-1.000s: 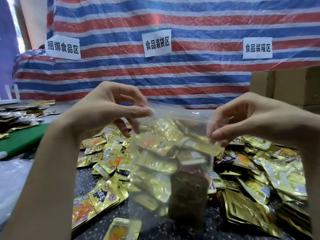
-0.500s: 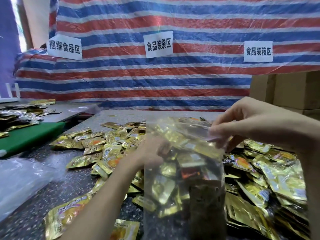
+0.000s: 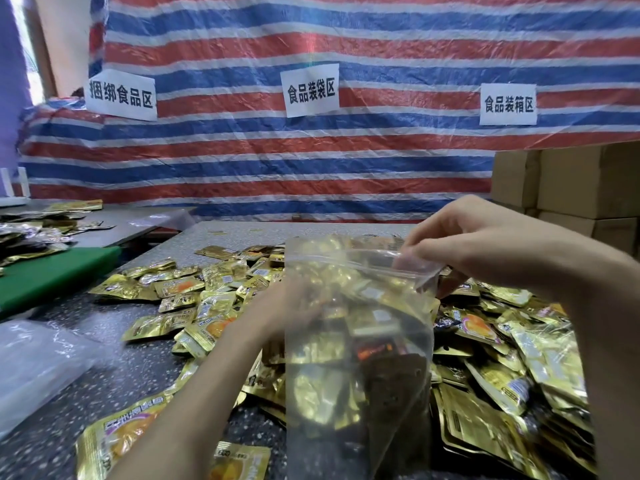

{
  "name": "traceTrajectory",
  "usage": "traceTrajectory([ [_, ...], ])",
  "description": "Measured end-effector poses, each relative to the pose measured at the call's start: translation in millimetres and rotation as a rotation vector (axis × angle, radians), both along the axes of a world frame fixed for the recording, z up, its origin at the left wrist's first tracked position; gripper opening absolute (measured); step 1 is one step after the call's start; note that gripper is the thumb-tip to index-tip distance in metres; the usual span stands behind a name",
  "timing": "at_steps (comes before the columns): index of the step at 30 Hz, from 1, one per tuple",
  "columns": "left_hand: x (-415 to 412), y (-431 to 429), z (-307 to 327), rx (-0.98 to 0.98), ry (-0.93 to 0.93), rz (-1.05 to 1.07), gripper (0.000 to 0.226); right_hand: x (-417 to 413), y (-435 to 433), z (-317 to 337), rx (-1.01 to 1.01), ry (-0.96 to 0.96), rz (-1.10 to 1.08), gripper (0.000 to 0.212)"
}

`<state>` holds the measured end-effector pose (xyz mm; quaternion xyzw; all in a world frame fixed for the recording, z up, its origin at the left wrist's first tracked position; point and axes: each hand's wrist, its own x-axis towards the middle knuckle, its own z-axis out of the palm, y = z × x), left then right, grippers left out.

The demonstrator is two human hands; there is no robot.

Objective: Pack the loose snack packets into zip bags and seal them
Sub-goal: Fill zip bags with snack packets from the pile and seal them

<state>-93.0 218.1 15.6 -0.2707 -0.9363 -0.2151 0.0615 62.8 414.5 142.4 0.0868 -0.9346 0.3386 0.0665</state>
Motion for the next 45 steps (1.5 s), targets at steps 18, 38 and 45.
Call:
traceTrajectory([
  [18, -31, -18, 2, 0.352, -0.079, -0.078, 0.015, 2, 0, 0, 0.004, -0.037, -0.010, 0.015],
  [38, 116, -5, 126, 1.265, 0.100, -0.199, 0.049, 10, -21, 2, 0.145, -0.011, 0.086, 0.043],
  [45, 118, 6, 115, 0.819, 0.357, -0.053, 0.079, 15, -12, 6, 0.046, 0.029, 0.112, 0.051],
])
